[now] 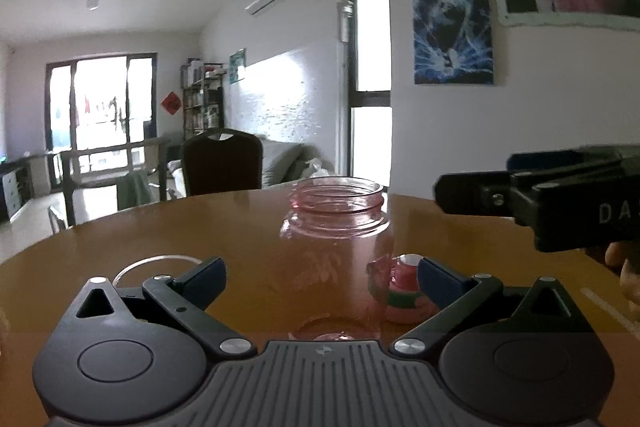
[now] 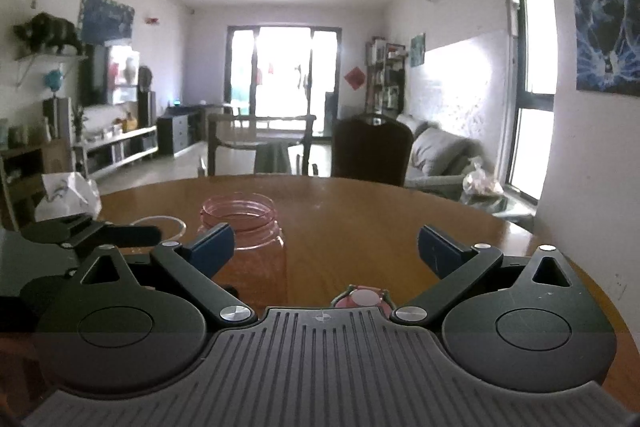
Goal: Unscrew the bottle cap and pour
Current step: 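Move the cap away with the right tool while the left tool holds the open bottle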
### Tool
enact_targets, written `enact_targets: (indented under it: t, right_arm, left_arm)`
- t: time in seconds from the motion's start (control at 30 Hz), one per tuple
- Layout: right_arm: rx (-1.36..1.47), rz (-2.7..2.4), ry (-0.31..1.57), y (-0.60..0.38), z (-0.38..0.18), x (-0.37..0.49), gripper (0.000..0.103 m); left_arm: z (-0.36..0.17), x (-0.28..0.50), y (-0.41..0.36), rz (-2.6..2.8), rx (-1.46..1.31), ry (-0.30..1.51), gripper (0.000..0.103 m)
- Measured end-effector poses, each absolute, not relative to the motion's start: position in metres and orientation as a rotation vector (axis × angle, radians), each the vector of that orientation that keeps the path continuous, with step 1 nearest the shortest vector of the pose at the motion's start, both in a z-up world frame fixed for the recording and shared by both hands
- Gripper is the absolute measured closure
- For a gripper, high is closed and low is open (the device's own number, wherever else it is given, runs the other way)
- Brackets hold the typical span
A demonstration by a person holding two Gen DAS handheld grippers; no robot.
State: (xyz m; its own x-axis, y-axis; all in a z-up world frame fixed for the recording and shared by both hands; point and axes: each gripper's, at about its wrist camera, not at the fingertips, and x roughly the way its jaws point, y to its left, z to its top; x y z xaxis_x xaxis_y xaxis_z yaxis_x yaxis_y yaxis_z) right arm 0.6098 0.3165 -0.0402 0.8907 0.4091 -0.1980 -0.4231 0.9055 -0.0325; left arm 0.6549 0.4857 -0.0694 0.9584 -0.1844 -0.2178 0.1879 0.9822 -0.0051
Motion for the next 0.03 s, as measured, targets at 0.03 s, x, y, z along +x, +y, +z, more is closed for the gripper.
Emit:
enact_targets:
  t: [0.03]
  right_arm:
    - [-0.076, 0.432, 0.186, 0.3165, -0.0408, 0.6089, 0.002]
  left_arm:
    - [-0.0694, 0.6544, 0.4850, -0.194, 0.015, 0.223, 0.001]
